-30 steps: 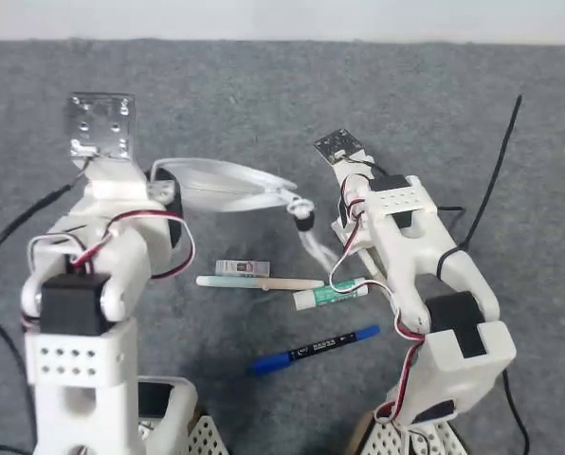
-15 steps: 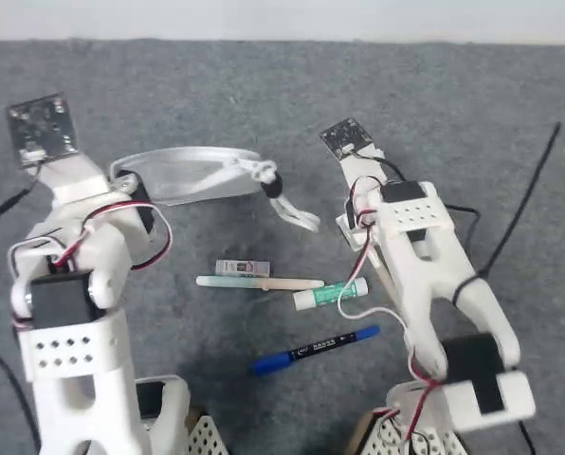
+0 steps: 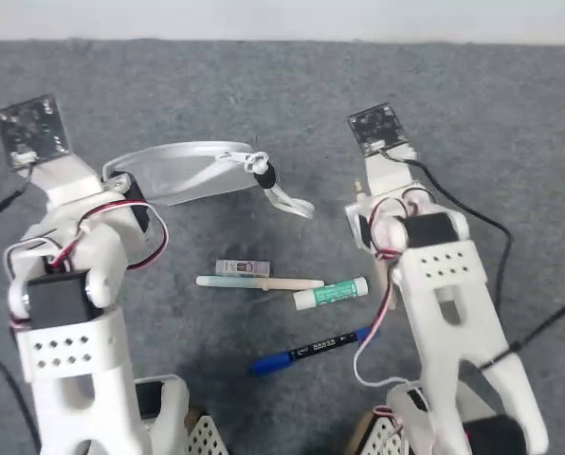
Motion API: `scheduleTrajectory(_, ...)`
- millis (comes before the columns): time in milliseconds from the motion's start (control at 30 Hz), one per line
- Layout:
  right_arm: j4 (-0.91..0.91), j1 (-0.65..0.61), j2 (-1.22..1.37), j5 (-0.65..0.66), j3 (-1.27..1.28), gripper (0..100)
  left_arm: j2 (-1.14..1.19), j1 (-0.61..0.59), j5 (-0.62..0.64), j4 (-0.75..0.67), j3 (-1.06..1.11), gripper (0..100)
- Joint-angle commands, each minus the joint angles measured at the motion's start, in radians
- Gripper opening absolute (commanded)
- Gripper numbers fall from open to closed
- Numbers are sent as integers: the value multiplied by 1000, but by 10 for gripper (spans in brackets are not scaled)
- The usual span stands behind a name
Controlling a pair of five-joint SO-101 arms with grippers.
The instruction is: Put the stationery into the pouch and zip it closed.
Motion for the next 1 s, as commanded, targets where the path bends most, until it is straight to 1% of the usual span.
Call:
scheduleTrajectory(0, 10, 21, -119, -91, -11, 7, 18, -2, 18, -46, 19, 10)
scheduleTrajectory(133, 47, 19, -199, -149, -8, 7, 18, -2, 20, -89, 51, 10)
scheduleTrajectory(267, 59, 13, -278, -195, -8, 7, 18, -2, 20, -91, 51, 10)
scheduleTrajectory(567, 59, 10, -437, -212, -8, 7, 18, -2, 20, -89, 53, 10)
scheduleTrajectory(733, 59, -53, -561, -199, -12, 7, 18, -2, 20, -87, 54, 10)
scheduleTrajectory(900, 50, -142, -690, -57, -12, 7, 18, -2, 20, -89, 54, 10)
scheduleTrajectory(967, 50, -200, -722, -48, -12, 7, 18, 0, 20, -89, 54, 10)
